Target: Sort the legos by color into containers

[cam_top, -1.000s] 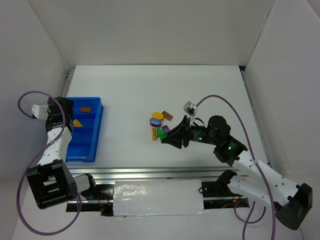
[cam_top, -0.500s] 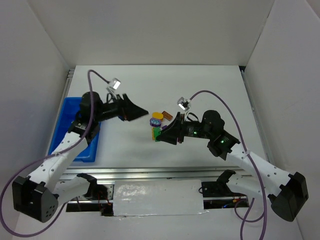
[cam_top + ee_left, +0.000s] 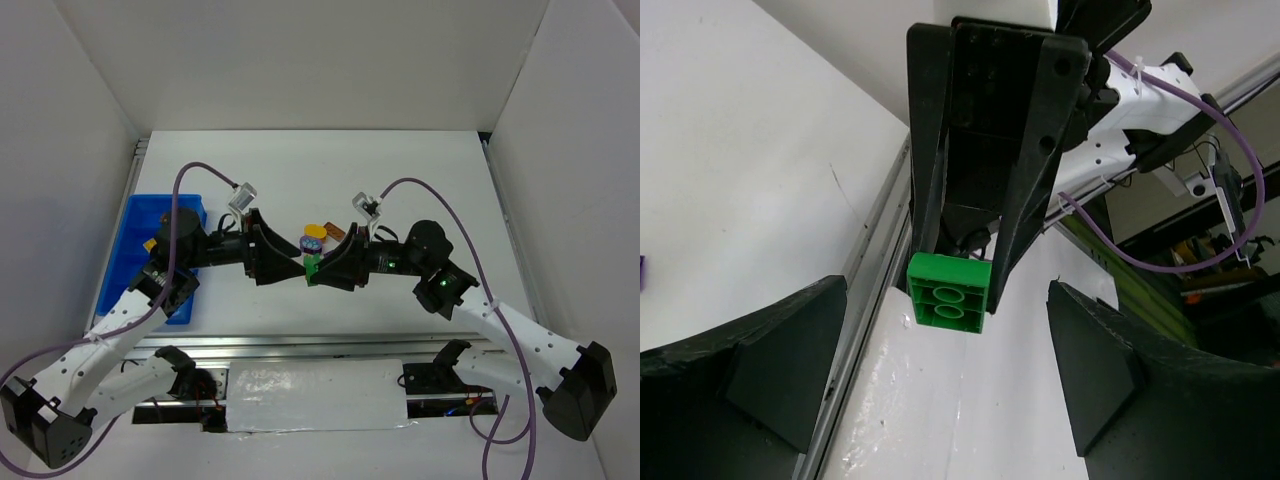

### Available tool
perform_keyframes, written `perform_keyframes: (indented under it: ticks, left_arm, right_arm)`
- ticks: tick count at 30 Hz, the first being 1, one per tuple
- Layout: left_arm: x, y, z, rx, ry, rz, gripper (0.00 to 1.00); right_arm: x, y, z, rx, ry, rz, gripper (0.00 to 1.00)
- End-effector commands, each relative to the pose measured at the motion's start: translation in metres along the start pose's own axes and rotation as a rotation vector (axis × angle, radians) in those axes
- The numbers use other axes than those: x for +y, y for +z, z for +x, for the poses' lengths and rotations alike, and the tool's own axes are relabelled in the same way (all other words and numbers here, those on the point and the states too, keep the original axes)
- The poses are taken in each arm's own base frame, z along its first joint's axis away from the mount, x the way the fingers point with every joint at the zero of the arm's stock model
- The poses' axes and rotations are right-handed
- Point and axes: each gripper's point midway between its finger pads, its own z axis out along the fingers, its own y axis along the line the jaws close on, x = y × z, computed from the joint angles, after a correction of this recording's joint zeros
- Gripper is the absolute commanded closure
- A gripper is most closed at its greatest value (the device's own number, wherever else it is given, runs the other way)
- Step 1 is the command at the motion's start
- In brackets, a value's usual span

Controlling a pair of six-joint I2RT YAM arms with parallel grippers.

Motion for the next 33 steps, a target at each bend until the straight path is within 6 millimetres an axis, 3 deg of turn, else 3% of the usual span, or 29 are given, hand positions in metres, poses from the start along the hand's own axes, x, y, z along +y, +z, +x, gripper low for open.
perform_keyframes:
  ticks: [1, 3, 6, 9, 10, 13, 20, 28, 29, 30, 31, 32, 33]
  left_arm:
    - [-0.013, 0.001, -0.003, -0.002, 0.068, 0.060, 0.06]
    - [-0.018, 0.001, -0.004, -0.003, 0.069, 0.081, 0.07]
    - [-0.025, 0.001, -0.005, -0.006, 0.077, 0.112, 0.17]
    - [-0.029, 0.002, -0.005, -0.012, 0.080, 0.132, 0.21]
    - [-0.030, 0.002, -0.004, -0.008, 0.080, 0.142, 0.28]
    - [-0.033, 0.003, -0.001, -0.001, 0.067, 0.158, 0.35]
    - [-0.031, 0.007, 0.003, 0.020, 0.059, 0.143, 0.38]
    - [-0.025, 0.013, 0.002, 0.037, 0.049, 0.124, 0.76]
    - [-0.020, 0.015, 0.002, 0.036, 0.038, 0.100, 0.83]
    - [-0.019, 0.015, 0.001, 0.033, 0.039, 0.086, 0.88]
    - [-0.018, 0.015, -0.003, 0.021, 0.055, 0.069, 0.99]
    - [-0.011, 0.015, -0.004, 0.015, 0.043, 0.027, 1.00]
    - [-0.012, 0.014, -0.007, 0.007, 0.048, 0.017, 1.00]
  right_arm:
    - [0.035, -0.001, -0.022, -0.047, -0.071, -0.113, 1.00]
    - [0.037, -0.001, -0.023, -0.046, -0.078, -0.124, 1.00]
    - [0.036, 0.002, -0.021, -0.038, -0.072, -0.133, 1.00]
    - [0.033, 0.006, -0.022, -0.037, -0.062, -0.138, 1.00]
    - [0.032, 0.007, -0.021, -0.034, -0.058, -0.140, 1.00]
    - [0.028, 0.010, -0.024, -0.036, -0.055, -0.126, 1.00]
    - [0.023, 0.011, -0.028, -0.052, -0.056, -0.088, 1.00]
    - [0.019, 0.012, -0.026, -0.052, -0.053, -0.069, 0.98]
    - [0.018, 0.012, -0.027, -0.052, -0.055, -0.069, 0.89]
    - [0.019, 0.011, -0.026, -0.054, -0.056, -0.071, 0.49]
    - [0.017, 0.010, -0.025, -0.059, -0.058, -0.065, 0.24]
    - [0.017, 0.009, -0.023, -0.061, -0.058, -0.063, 0.02]
    - [0.016, 0.009, -0.024, -0.073, -0.062, -0.053, 0.00]
